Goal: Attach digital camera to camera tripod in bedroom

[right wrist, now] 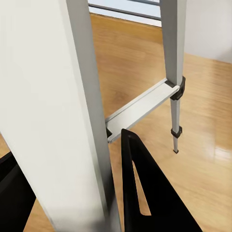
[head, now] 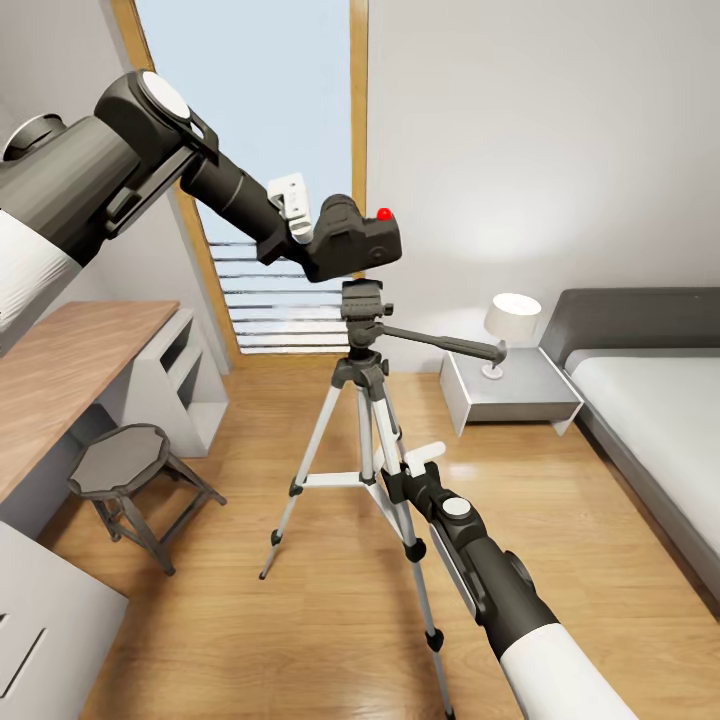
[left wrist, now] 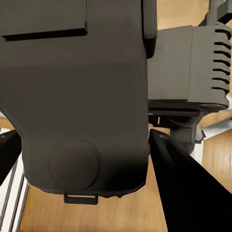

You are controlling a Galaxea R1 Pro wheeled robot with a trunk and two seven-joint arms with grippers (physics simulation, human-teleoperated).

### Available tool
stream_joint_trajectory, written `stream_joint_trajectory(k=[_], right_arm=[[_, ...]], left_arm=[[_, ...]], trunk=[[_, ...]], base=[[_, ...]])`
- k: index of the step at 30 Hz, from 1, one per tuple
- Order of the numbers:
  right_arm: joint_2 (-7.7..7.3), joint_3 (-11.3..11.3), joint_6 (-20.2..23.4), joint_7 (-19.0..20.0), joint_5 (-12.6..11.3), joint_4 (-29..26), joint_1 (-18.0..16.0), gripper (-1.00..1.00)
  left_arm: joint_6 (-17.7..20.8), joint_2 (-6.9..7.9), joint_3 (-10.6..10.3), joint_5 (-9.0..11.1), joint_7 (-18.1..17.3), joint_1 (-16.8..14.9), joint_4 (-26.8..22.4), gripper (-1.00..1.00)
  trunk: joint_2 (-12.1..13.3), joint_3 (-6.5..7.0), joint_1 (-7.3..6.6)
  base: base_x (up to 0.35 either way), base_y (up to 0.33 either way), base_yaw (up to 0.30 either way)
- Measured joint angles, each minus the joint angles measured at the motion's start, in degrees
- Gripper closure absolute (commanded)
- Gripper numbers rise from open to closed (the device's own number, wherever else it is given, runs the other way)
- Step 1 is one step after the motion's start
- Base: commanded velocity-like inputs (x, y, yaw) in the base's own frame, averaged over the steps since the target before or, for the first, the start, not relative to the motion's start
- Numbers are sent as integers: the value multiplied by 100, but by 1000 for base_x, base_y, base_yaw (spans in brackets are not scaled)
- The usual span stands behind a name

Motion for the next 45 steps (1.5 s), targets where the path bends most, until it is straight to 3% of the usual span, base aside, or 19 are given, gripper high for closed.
stream_joint_trajectory(k=[19, 23, 28, 32, 45], right_arm=[[0, -2, -2, 1, 0, 2, -1, 100], [0, -2, -3, 1, 0, 2, 0, 100], [0, 1, -4, 1, 1, 2, 0, 100], [0, -2, -4, 1, 1, 2, 0, 100], [0, -3, -4, 1, 0, 3, 0, 100]], left_arm=[[7, -102, 1, 56, 20, 34, 146, 100], [13, -99, 11, 191, -22, 35, 145, 100], [22, -97, 16, 499, -47, 35, 153, 100], [22, -93, 19, 607, -54, 35, 161, 100], [16, -78, 16, 662, -68, 35, 188, 100]], trunk=[[0, 0, 0], [0, 0, 0], [0, 0, 0], [0, 0, 0], [0, 0, 0]], base=[[0, 0, 0], [0, 0, 0], [0, 0, 0], [0, 0, 0], [0, 0, 0]])
